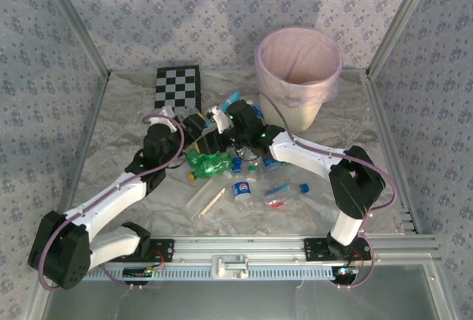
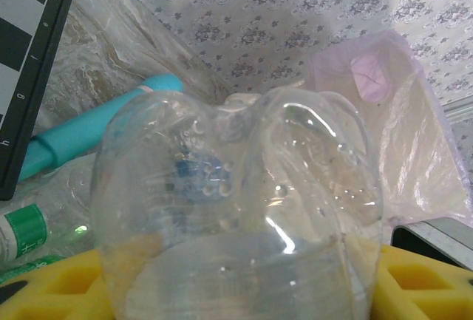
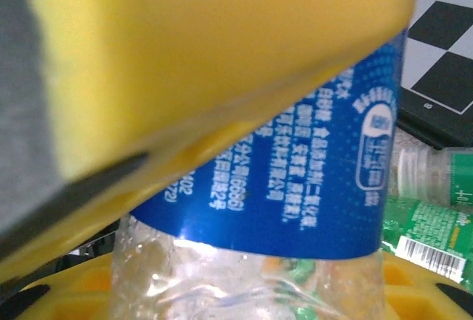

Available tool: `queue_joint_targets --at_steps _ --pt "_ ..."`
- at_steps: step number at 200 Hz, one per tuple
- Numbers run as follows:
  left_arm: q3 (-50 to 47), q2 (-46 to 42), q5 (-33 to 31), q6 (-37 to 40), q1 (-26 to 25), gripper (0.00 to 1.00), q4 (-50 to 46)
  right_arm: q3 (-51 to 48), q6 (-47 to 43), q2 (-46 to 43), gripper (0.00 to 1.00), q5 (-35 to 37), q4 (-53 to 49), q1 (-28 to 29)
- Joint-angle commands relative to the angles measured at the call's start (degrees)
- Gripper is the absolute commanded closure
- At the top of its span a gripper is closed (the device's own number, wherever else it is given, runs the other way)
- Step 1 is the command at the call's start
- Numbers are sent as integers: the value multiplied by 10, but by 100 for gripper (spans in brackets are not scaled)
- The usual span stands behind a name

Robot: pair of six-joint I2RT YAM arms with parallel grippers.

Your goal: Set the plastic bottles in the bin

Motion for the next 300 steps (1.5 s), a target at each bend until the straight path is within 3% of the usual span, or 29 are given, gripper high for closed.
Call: queue_joint_targets --at_steps 1,46,84,110,146,200,253,300 --pt "-4 -33 21 -17 -16 35 3 -2 6 -1 56 8 25 -8" --pt "3 -44 15 4 -16 0 -6 13 -8 -2 58 19 -4 -4" --pt "27 -75 -6 64 -5 0 -48 26 -33 -9 58 51 -49 -7" --pt "37 -100 0 88 29 0 -78 26 -37 -17 58 68 -64 -15" --pt "27 -140 0 97 92 0 -124 29 -49 -32 58 95 -86 -29" --pt "-36 -178 -69 72 165 0 -198 64 -96 -76 58 157 -159 -56" --pt "-102 -135 -68 21 186 0 -180 159 -155 -107 59 229 -250 -92" --pt "-95 -34 0 16 185 0 -149 230 -164 -126 59 260 -280 -144"
